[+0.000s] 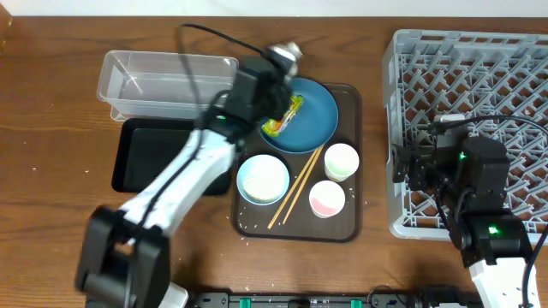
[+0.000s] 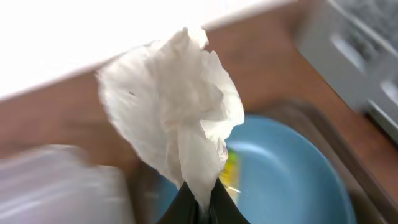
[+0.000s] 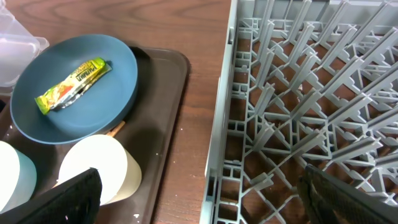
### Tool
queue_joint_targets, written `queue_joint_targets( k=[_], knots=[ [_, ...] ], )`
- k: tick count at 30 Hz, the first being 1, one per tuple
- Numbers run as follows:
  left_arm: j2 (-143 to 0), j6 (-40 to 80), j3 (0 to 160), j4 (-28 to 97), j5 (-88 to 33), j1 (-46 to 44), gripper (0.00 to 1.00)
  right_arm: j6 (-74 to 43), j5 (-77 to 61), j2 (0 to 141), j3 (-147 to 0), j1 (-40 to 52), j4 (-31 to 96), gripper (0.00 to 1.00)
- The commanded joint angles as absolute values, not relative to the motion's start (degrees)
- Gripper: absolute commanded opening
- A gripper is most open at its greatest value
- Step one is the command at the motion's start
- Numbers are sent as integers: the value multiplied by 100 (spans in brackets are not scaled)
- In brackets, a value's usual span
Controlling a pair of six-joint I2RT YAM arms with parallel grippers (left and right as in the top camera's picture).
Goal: Sort waste into correct bins and load items into the dishwasher rack
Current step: 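Grasp the white tissue and carry it to the clear bin, then release the tissue into the clear bin, return to the plate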
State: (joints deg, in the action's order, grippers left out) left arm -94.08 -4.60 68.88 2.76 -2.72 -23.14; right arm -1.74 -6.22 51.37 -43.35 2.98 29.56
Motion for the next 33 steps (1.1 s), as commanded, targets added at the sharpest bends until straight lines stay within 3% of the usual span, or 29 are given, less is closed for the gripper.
queue_joint_targets(
  k=[1, 10, 11, 13, 17, 24, 33],
  knots=[
    [-9430, -491, 6949, 381, 242, -1850, 6, -211, -644, 5133, -4458, 329, 2965, 99],
    [-9511, -489, 6877, 602, 239, -956, 8, -211, -646, 5133, -4458, 329, 2963, 99],
    [-9511, -489, 6877, 646, 239, -923, 13, -211, -646, 5133, -4458, 329, 2963, 99],
    [-9511, -489, 6877, 709, 239, -886, 41, -211, -644, 5133, -4458, 329, 2963, 99],
    [-9511, -436, 6877, 718, 172, -899, 52, -211, -646, 5133, -4458, 329, 2963, 99],
    [-9531, -257, 6875, 729, -1149, -1170, 54, -213, -646, 5133, -4458, 329, 2963, 99],
    [-10337, -624, 6873, 751, -1243, -2115, 56, -213, -646, 5133, -4458, 329, 2969, 99]
  ],
)
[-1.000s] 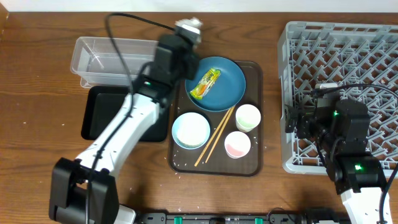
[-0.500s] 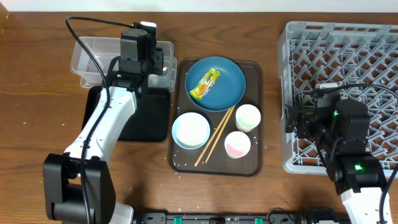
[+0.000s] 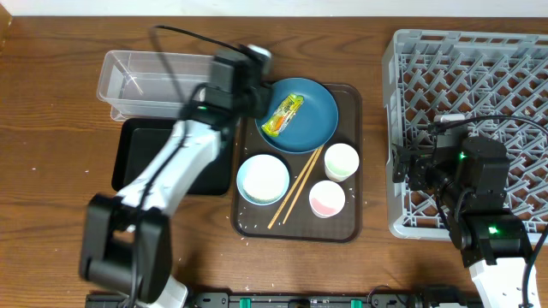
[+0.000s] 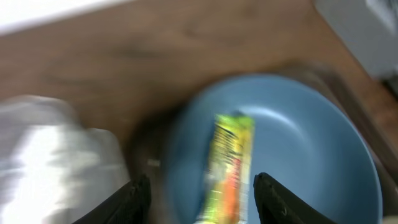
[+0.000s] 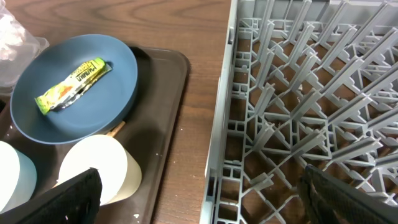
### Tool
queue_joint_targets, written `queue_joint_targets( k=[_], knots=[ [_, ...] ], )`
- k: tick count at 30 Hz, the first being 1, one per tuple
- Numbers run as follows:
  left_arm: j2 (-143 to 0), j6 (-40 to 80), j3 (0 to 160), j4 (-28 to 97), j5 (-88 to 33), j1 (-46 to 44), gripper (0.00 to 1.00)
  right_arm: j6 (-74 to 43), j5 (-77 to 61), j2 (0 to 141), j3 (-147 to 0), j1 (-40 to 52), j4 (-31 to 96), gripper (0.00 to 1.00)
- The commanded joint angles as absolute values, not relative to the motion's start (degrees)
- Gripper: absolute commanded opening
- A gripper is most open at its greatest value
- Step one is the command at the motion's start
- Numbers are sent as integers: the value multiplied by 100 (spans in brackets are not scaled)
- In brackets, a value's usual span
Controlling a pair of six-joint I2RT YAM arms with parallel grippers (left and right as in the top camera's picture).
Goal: Sort waste into correct bins and load items into the dishwasher rack
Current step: 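Release the tissue into the clear bin, return to the plate, then grasp the yellow snack wrapper from the blue plate with left gripper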
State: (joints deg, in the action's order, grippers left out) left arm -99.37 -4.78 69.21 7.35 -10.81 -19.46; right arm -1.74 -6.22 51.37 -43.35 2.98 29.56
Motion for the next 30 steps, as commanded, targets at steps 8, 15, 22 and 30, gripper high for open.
queue_joint_targets(
  k=[8, 15, 22, 30],
  knots=[
    [-11308, -751, 6873, 340, -1243, -2467, 60, -217, -648, 5133, -4458, 329, 2969, 99],
    [-11719, -751, 6873, 207, -1240, -2499, 53, -233, -648, 5133, -4458, 329, 2995, 99],
    [-11622, -746, 6914, 215, -1240, -2499, 6, -233, -646, 5133, -4458, 329, 3002, 99],
    [-10447, -749, 6914, 432, -934, -2469, 6, -231, -644, 5133, -4458, 329, 3002, 99]
  ],
)
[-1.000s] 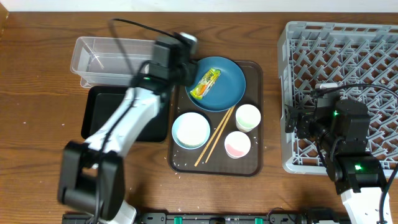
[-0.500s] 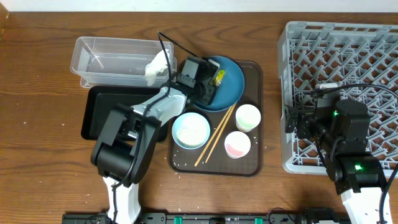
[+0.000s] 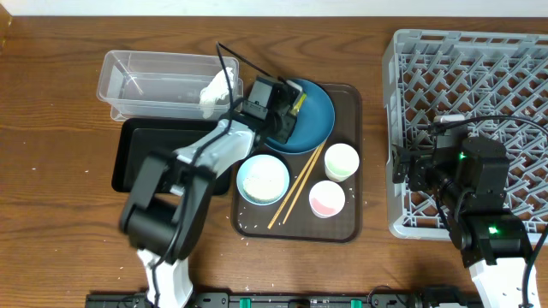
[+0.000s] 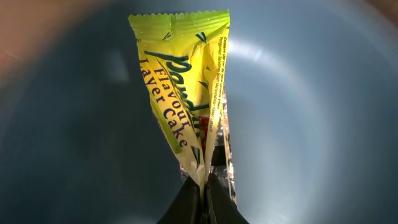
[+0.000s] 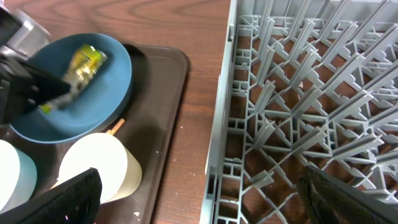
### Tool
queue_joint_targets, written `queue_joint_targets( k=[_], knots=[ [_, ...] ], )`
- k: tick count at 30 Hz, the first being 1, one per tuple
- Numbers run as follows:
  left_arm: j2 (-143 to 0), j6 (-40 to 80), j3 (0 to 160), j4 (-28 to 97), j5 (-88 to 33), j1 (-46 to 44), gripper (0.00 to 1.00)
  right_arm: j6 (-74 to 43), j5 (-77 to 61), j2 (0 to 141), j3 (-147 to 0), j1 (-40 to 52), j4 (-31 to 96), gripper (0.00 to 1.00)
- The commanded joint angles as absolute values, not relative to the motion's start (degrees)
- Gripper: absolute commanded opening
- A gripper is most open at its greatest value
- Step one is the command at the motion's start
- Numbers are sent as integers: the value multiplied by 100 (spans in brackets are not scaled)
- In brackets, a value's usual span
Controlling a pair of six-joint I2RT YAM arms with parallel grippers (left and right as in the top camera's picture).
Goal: Sort waste into correct bins and load items into the dishwasher rack
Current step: 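Grasp the yellow snack wrapper from the blue plate with left gripper, then drop the yellow wrapper into the clear bin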
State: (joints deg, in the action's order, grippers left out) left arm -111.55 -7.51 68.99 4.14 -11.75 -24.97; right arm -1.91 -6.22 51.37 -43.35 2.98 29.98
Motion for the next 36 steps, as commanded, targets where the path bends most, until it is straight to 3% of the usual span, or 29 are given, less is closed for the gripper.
queue_joint_targets(
  k=[1, 7, 16, 19, 21, 31, 36],
  knots=[
    [-10232, -746, 6914, 502, -646, -2447, 6, -231, -644, 5133, -4458, 329, 3004, 99],
    [-9531, -749, 6914, 757, 635, -2003, 7, -231, -644, 5133, -4458, 329, 3002, 99],
    [-9815, -572, 6908, 854, 646, -886, 13, -235, -648, 5133, -4458, 329, 3004, 99],
    [-9909, -526, 6906, 869, 642, -672, 50, -272, -648, 5133, -4458, 329, 3004, 99],
    [-9891, -532, 6910, 858, 561, -631, 64, -274, -648, 5133, -4458, 329, 3006, 99],
    [-9083, -502, 6912, 1306, -742, -694, 66, -274, -646, 5133, -4458, 329, 3006, 99],
    [-8718, 89, 6912, 2307, -1747, -720, 80, -274, -646, 5133, -4458, 329, 3004, 99]
  ],
)
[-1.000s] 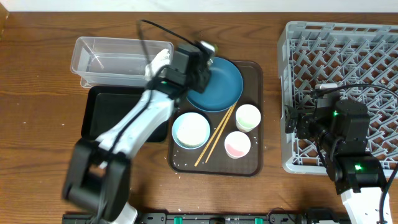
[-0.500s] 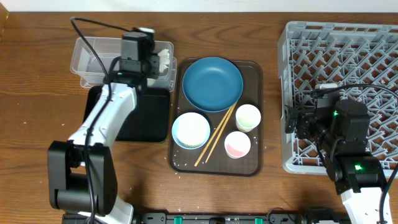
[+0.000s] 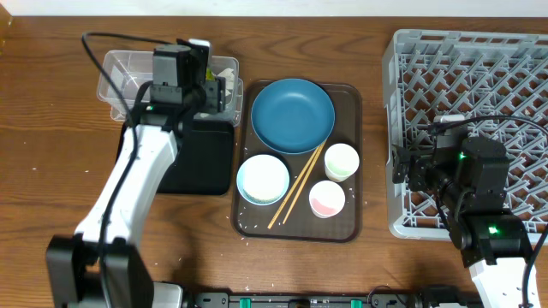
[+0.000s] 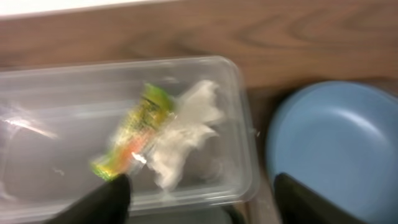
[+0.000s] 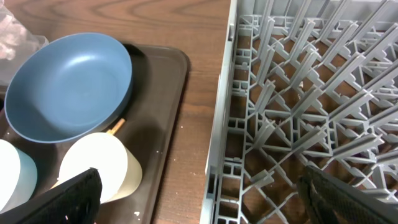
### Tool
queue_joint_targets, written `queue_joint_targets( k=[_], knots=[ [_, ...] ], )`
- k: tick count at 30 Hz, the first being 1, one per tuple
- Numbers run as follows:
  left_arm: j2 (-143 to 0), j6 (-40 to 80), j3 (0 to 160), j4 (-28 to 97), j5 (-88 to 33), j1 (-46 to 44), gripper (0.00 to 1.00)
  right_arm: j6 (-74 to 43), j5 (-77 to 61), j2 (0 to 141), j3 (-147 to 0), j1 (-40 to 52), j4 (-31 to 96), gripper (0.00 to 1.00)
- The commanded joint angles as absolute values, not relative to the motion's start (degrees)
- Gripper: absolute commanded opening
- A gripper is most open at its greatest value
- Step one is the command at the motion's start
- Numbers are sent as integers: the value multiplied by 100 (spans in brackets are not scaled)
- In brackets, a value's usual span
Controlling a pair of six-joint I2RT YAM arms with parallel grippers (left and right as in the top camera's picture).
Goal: Sort waste into correct bins and load items into the dishwasher rack
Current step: 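Drop the yellow wrapper into the clear bin, then reach the left gripper to the light-blue bowl on the tray, then lift the bowl and tip its rice onto the black tray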
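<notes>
A green and yellow snack wrapper [image 4: 132, 134] lies in the clear plastic bin [image 3: 128, 75] next to a crumpled white tissue [image 4: 185, 124]. My left gripper [image 4: 204, 205] hangs open over the bin's right end, nothing between its fingers [image 4: 102, 202]. The blue plate [image 3: 293, 115] sits empty at the back of the brown tray [image 3: 352, 218]. A pale blue bowl [image 3: 263, 178], a white cup [image 3: 341, 161], a pink cup [image 3: 326, 198] and chopsticks [image 3: 295, 186] share that tray. My right gripper [image 5: 205, 205] is open at the left edge of the grey dishwasher rack [image 3: 479, 85].
A black tray bin [image 3: 201, 162] lies in front of the clear bin, left of the brown tray. The left arm reaches across it. The rack fills the right side of the wooden table [image 3: 51, 171], with upright tines [image 5: 292, 93] throughout.
My left gripper was shut on the wrapper over the blue plate. Now it is open over the clear bin, the wrapper lies inside by the tissue, and the plate is bare.
My left gripper first held a crumpled tissue above the plate, with the wrapper lying on the plate. Then it was open near the plate, the tissue at the clear bin. Then it was shut on the wrapper. Now the wrapper is in the bin too. The right arm stayed still.
</notes>
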State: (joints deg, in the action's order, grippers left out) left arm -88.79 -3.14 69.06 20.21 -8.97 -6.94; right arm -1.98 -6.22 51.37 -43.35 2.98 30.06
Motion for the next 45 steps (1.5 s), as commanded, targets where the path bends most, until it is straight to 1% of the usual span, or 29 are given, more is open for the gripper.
queue_joint_targets(
  k=[1, 5, 12, 14, 18, 19, 25, 30, 35, 37, 40, 41, 42, 43, 44, 45],
  knots=[
    [-8691, 237, 6912, 2510, -1820, -720, 82, -274, -646, 5133, -4458, 329, 3004, 99],
    [-8680, 836, 6912, 3284, -1968, -722, 84, -274, -646, 5133, -4458, 329, 3006, 99],
    [-8680, 847, 6890, 4018, -2102, -1037, 83, -274, -646, 5133, -4458, 329, 3009, 99],
    [-8680, 847, 6890, 4099, -2099, -1293, 82, -281, -648, 5133, -4458, 329, 3022, 99],
    [-8713, 849, 6884, 4108, -2021, -1874, 74, -320, -648, 5133, -4458, 329, 3061, 99],
    [-8735, 847, 6882, 4115, -1955, -2029, 74, -320, -648, 5133, -4458, 329, 3068, 99],
    [-9142, 849, 6829, 4112, -1267, -3061, 73, -322, -650, 5133, -4458, 329, 3076, 99],
    [-9815, 849, 6829, 4101, -913, -3680, 73, -386, -648, 5133, -4458, 329, 3103, 99],
    [-10475, 849, 6829, 4003, -902, -3887, 62, -386, -650, 5133, -4458, 329, 3111, 99],
    [-10667, 849, 6829, 4001, -888, -3887, 53, -388, -650, 5133, -4458, 329, 3114, 99],
    [-10779, 849, 6829, 4007, -869, -3887, 32, -388, -650, 5133, -4458, 329, 3116, 99],
    [-10774, 849, 6834, 4007, -814, -3887, 28, -386, -648, 5133, -4458, 329, 3116, 99],
    [-10755, 849, 6838, 4018, -753, -3887, 21, -388, -648, 5133, -4458, 329, 3116, 99],
    [-10726, 849, 6849, 4034, -679, -3883, 19, -386, -650, 5133, -4458, 329, 3118, 99],
    [-10676, 849, 6860, 4080, -607, -3881, 13, -388, -648, 5133, -4458, 329, 3129, 99],
    [-10617, 849, 6882, 4145, -537, -3881, 9, -386, -648, 5133, -4458, 329, 3135, 99]
  ],
)
